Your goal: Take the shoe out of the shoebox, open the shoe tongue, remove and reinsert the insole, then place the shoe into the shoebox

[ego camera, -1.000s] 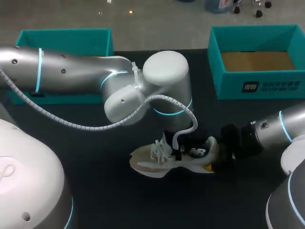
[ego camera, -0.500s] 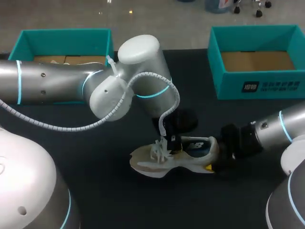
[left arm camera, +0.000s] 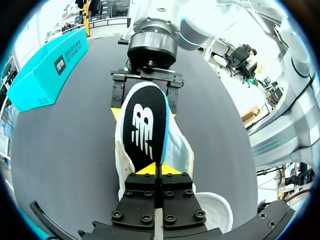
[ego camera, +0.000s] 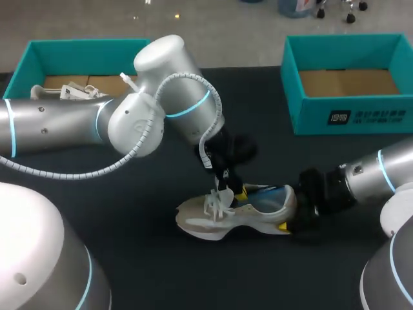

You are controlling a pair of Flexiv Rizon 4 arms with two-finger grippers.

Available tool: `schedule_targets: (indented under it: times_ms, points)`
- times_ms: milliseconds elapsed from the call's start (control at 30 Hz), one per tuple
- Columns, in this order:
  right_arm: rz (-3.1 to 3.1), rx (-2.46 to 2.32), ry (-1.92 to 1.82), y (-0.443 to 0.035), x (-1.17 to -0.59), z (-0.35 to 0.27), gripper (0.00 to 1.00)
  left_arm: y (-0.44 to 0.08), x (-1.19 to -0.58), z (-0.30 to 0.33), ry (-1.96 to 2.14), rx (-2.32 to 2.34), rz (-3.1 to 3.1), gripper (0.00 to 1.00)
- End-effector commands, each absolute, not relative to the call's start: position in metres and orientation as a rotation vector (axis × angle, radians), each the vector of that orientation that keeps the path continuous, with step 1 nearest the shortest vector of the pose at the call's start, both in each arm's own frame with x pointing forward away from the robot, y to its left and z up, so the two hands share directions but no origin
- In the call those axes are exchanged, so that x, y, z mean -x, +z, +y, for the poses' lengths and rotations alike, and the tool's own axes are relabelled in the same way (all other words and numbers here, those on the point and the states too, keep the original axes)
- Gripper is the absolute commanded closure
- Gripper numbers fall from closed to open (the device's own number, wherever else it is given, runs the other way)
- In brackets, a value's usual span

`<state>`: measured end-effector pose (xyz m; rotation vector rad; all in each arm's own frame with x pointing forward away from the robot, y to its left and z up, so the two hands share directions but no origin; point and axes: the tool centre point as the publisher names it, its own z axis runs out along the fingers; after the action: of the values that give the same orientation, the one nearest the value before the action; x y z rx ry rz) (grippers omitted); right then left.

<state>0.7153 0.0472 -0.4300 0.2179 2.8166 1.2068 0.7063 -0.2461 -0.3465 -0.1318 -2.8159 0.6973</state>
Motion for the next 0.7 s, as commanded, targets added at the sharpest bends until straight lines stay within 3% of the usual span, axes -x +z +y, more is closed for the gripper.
schedule_targets:
  times_ms: [33, 700]
  points:
    - [2.816, -0.218, 1.205, -0.432, -0.716, 0.048, 1.0, -0.341, -0.705, -0.242, 0.77, 0.149, -2.783, 1.0]
    - [2.816, -0.218, 1.205, -0.432, -0.716, 0.048, 1.0, -0.312, -0.703, -0.26, 0.939, 0.199, -2.746, 1.0]
